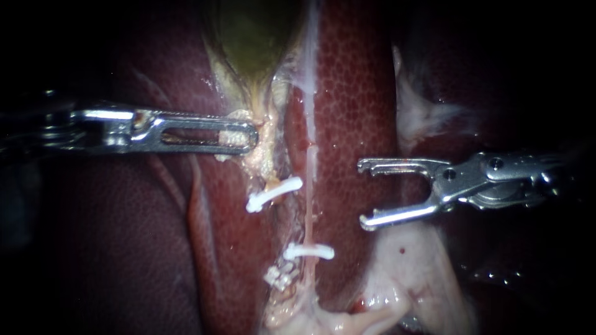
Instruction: Going back first clip right tube
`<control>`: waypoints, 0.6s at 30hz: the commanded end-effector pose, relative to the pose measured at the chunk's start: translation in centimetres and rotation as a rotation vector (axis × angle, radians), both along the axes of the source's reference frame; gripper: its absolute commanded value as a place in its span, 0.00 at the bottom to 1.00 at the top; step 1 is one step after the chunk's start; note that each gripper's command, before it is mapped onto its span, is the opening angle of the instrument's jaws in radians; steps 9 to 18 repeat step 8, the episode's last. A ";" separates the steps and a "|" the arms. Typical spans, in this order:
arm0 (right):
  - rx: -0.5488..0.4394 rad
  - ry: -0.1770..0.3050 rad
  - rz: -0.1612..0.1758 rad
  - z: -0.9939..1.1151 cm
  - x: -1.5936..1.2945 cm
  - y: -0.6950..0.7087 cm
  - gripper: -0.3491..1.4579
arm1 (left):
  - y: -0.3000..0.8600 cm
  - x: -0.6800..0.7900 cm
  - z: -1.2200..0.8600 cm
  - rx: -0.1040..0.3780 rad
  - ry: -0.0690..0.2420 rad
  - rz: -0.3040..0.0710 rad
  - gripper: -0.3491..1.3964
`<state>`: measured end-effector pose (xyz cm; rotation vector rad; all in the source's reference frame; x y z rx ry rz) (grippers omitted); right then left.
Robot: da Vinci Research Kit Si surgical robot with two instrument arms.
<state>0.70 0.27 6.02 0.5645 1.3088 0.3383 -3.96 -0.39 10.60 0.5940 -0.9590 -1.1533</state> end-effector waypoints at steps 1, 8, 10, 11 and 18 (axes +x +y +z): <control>0.000 0.000 0.000 0.00 0.00 0.00 0.52 | 0.00 0.00 0.00 0.000 -0.001 0.001 0.00; 0.000 0.000 0.000 -0.01 0.00 0.00 0.52 | 0.00 0.01 0.00 0.000 -0.001 0.001 0.00; 0.000 0.000 0.000 -0.01 0.00 0.00 0.52 | 0.00 0.01 0.00 0.000 -0.001 0.001 0.00; 0.000 0.000 0.000 -0.01 0.00 0.00 0.52 | 0.00 0.01 0.00 0.000 -0.001 0.001 0.00; 0.000 0.000 0.000 -0.01 0.00 0.00 0.52 | 0.00 0.01 0.00 0.000 -0.001 0.001 0.00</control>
